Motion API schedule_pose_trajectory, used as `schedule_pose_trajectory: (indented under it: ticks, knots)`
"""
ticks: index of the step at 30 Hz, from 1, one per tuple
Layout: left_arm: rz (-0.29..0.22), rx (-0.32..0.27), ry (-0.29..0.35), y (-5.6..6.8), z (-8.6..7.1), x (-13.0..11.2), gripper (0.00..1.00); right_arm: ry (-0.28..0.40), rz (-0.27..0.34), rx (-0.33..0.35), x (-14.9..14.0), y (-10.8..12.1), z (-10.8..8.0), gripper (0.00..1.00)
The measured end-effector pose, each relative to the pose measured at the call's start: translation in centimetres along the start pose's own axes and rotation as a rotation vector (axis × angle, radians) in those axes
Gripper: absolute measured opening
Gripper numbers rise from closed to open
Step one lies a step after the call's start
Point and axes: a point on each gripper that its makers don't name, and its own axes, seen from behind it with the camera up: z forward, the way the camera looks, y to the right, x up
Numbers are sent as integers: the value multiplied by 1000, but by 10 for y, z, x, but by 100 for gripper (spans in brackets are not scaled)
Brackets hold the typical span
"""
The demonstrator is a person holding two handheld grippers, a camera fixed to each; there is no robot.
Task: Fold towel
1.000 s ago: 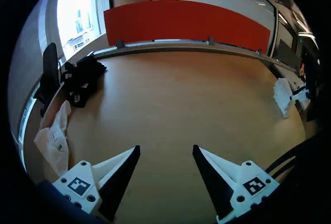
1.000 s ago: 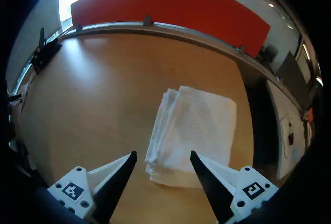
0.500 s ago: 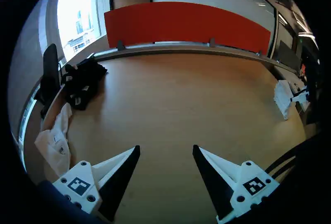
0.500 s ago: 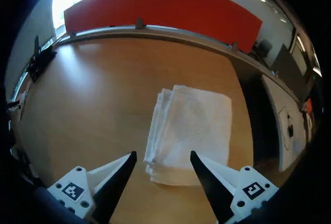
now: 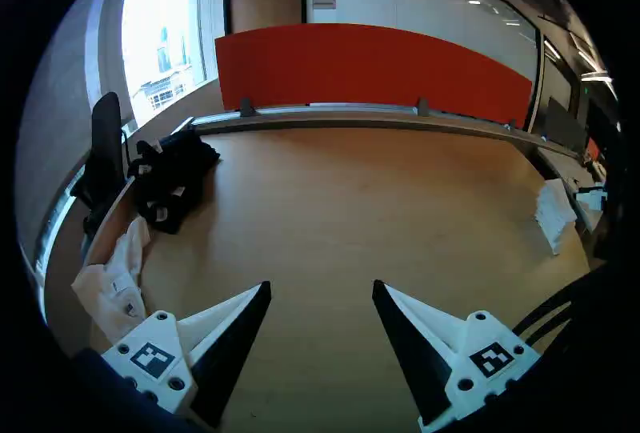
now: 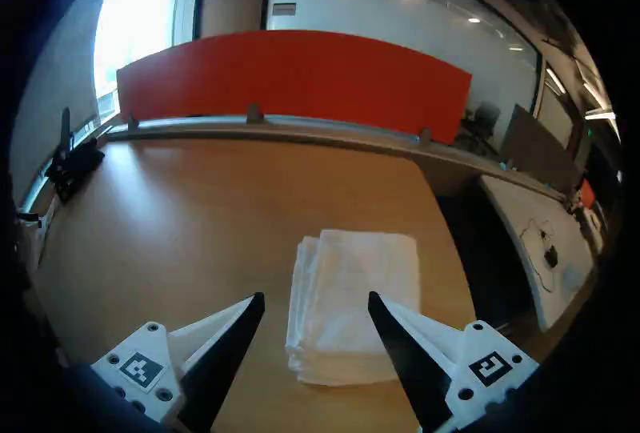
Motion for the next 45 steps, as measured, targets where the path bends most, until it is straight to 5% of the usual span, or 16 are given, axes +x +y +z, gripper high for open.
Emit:
schedule_pose_trajectory:
  ticks: [21, 45]
  knots:
    - [13, 6, 64, -3, 4, 34, 94, 483, 67, -113, 105, -7, -63, 100]
    - [-35, -3, 371, -13, -7, 122, 94, 544, 69, -106, 135, -25, -74, 100]
